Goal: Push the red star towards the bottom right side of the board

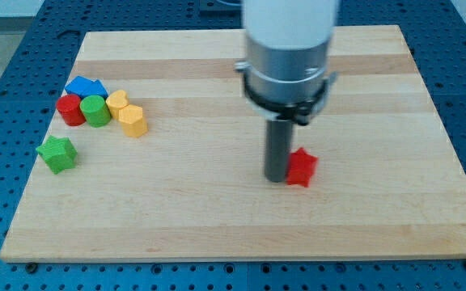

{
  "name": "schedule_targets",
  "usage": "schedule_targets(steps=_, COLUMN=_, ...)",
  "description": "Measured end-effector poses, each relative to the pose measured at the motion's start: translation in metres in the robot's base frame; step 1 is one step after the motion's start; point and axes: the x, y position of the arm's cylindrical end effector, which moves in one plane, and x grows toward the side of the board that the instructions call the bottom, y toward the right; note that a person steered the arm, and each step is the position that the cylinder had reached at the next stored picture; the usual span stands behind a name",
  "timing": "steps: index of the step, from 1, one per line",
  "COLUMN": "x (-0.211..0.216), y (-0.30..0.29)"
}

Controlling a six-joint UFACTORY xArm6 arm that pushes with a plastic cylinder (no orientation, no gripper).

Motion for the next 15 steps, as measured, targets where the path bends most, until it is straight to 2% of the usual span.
schedule_targets(steps=1, x=0.0, y=-0.006)
schedule_targets(steps=3, x=-0.04, y=-0.015)
schedule_targets(steps=6, x=-0.027, y=0.116)
schedule_targets(steps=7, x=-0.041, y=0.087)
schedule_targets(steps=8, x=-0.057, y=0.032)
schedule_targets(steps=9, x=-0.044, y=-0.002)
schedule_targets(steps=10, x=-0.035, y=0.019)
schedule_targets(steps=11, x=-0.033, y=0.078)
schedule_targets(steps=12, x=-0.025, y=0.088)
schedule_targets(steps=14, x=-0.055, y=0.01)
schedule_targets(steps=15, x=-0.038, y=0.009)
